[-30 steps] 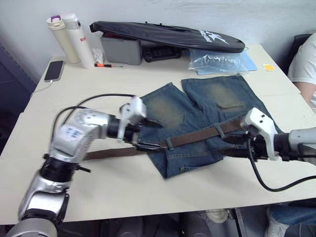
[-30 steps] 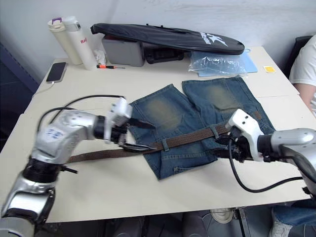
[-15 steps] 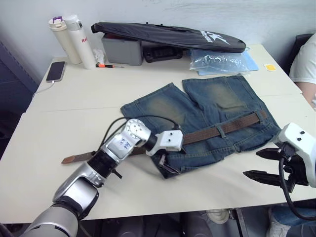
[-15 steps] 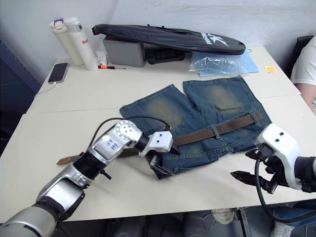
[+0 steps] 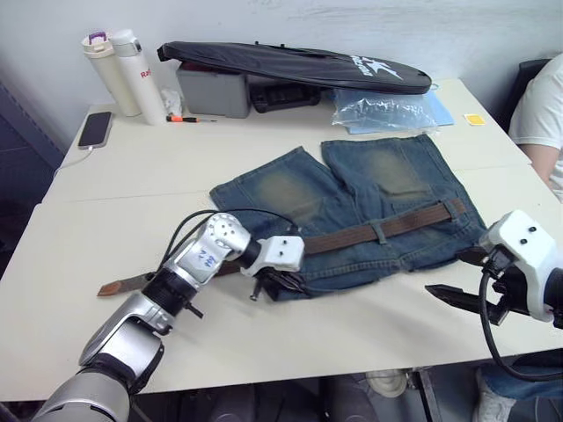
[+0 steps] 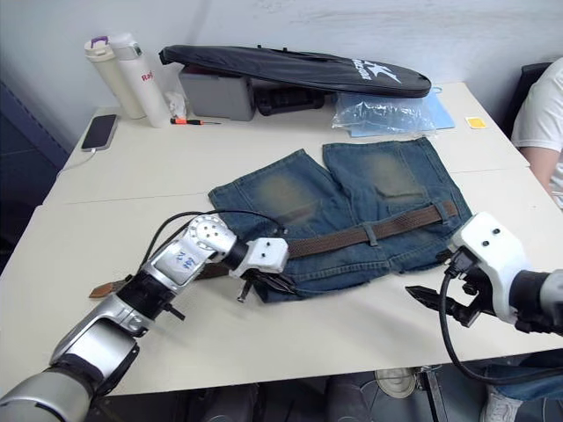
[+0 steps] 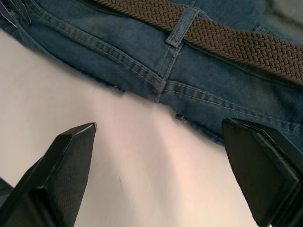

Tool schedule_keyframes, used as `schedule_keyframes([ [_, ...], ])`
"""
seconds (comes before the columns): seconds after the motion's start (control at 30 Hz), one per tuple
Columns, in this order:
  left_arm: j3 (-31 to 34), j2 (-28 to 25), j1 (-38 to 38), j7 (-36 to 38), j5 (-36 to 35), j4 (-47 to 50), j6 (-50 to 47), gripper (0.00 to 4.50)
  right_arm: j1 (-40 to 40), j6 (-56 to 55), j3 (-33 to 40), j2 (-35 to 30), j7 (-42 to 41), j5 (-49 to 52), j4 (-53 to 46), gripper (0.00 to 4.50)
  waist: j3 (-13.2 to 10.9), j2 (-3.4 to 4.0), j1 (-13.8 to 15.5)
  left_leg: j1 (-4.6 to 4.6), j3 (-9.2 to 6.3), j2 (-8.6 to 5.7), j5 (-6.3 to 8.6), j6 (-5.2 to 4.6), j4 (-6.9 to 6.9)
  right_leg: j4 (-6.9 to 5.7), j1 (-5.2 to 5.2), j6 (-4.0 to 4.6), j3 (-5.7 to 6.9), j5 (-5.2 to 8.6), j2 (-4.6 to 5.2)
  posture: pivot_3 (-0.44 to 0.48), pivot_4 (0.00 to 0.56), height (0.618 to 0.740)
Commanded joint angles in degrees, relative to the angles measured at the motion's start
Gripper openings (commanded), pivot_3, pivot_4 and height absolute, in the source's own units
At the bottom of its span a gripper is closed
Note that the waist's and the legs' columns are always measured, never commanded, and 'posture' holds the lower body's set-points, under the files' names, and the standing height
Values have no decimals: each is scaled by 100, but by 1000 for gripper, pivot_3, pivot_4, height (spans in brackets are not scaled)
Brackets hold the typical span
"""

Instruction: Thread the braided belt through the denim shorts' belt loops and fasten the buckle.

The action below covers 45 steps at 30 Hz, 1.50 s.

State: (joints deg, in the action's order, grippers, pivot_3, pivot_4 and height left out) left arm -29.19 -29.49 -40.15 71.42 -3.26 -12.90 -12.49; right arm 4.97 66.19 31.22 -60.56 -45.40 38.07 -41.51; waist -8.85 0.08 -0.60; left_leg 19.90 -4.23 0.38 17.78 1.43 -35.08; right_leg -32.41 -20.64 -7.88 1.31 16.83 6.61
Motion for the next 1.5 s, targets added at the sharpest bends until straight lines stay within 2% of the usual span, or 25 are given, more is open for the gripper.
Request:
schedule_keyframes([
  [0.03, 370, -614, 415, 47, 68, 153, -248, 52, -238, -310, -410, 77, 129, -59, 117, 4500, 12, 37, -121, 10, -72, -31, -10, -8, 1, -6, 25, -9, 69, 17, 27, 0, 150, 740],
  [0.07, 458, -712, 504, 41, 29, 244, -306, 52, -320, -347, -531, 86, 163, -75, 180, 4500, 17, 41, -109, 9, -147, -63, -34, 0, 0, -17, 27, -15, 137, 32, 64, 0, 150, 740],
  [0.13, 630, -916, 687, 63, -57, 421, -406, 52, -472, -439, -763, 50, 154, -98, 309, 4500, 7, 42, -24, 6, -147, -60, -67, 72, 1, -57, -3, -12, 132, 37, 57, 0, 150, 740],
  [0.17, 707, -995, 761, 72, -82, 491, -448, 52, -544, -489, -870, 23, 139, -113, 371, 4500, 7, 44, -15, 7, -146, -58, -70, 77, 0, -61, -6, -9, 131, 37, 54, 0, 150, 740],
  [0.37, 1077, -1405, 1210, 165, -238, 857, -469, 52, -1127, -759, -1550, -147, -87, -196, 833, 4500, 4, 63, 36, 5, -138, -54, -55, 78, 3, -56, -7, 4, 129, 41, 55, 0, 150, 740],
  [0.8, 1707, -1771, 1934, 20, -541, 1402, -720, 52, -2195, -1376, -2670, -35, -804, -249, 1322, 4500, -1, 77, 29, 16, -130, -54, -50, 82, 5, -50, -19, 3, 124, 41, 56, 0, 150, 740],
  [0.83, 1746, -1781, 1955, -3, -556, 1409, -717, 52, -2240, -1385, -2731, -32, -829, -262, 1360, 4500, -7, 83, -3, 42, -153, -63, -52, 79, 17, -47, 11, 1, 153, 43, 67, 0, 150, 740],
  [0.9, 1820, -1801, 1998, -33, -609, 1448, -739, 52, -2351, -1288, -2806, 29, -781, -250, 1459, 4500, -21, 82, -97, 48, -291, -143, -91, 17, 32, -45, 97, -40, 335, 76, 170, 0, 150, 740],
  [0.93, 1879, -1808, 2026, -52, -657, 1487, -790, 52, -2408, -1284, -2859, 41, -792, -261, 1500, 4500, -25, 77, -84, 14, -300, -153, -110, 30, 40, -54, 94, -56, 349, 90, 189, 0, 150, 740],
  [0.97, 1933, -1829, 2061, -48, -702, 1532, -827, 52, -2454, -1305, -2918, 31, -839, -278, 1533, 4500, -26, 78, -71, 22, -283, -147, -128, 116, 40, -61, 68, -53, 320, 88, 182, 0, 150, 740],
  [1.0, 1999, -1863, 2107, -47, -751, 1580, -862, 52, -2503, -1326, -2978, 29, -869, -314, 1570, 4500, -27, 76, -51, 35, -279, -149, -145, 149, 42, -65, 59, -53, 313, 84, 182, 0, 150, 740],
  [1.13, 2246, -2014, 2280, -85, -907, 1705, -935, 52, -2683, -1396, -3146, 33, -943, -444, 1756, 4500, -32, 68, -7, 41, -248, -148, -146, 166, 46, -64, 34, -55, 284, 78, 182, 0, 150, 740],
  [1.2, 2580, -2051, 2306, -148, -1178, 1680, -1180, 52, -2785, -1446, -3205, 15, -1012, -513, 1868, 4500, -33, 67, -1, 37, -226, -147, -146, 165, 55, -66, 22, -56, 261, 76, 182, 0, 150, 740],
  [1.4, 3112, -2589, 2466, 266, -1698, 1717, -1637, 2441, -2932, -1541, -3171, -102, -1248, -582, 2055, 4500, -39, 59, 51, 32, -204, -141, -146, 164, 67, -75, 1, -56, 235, 75, 175, 0, 150, 740],
  [1.5, 3674, -2649, 2294, 419, -2609, 1867, -2572, 3844, -2880, -1622, -2975, -208, -1365, -576, 2269, 4500, -40, 58, 97, 33, -200, -142, -145, 163, 73, -65, 2, -56, 230, 75, 175, 0, 150, 740],
])
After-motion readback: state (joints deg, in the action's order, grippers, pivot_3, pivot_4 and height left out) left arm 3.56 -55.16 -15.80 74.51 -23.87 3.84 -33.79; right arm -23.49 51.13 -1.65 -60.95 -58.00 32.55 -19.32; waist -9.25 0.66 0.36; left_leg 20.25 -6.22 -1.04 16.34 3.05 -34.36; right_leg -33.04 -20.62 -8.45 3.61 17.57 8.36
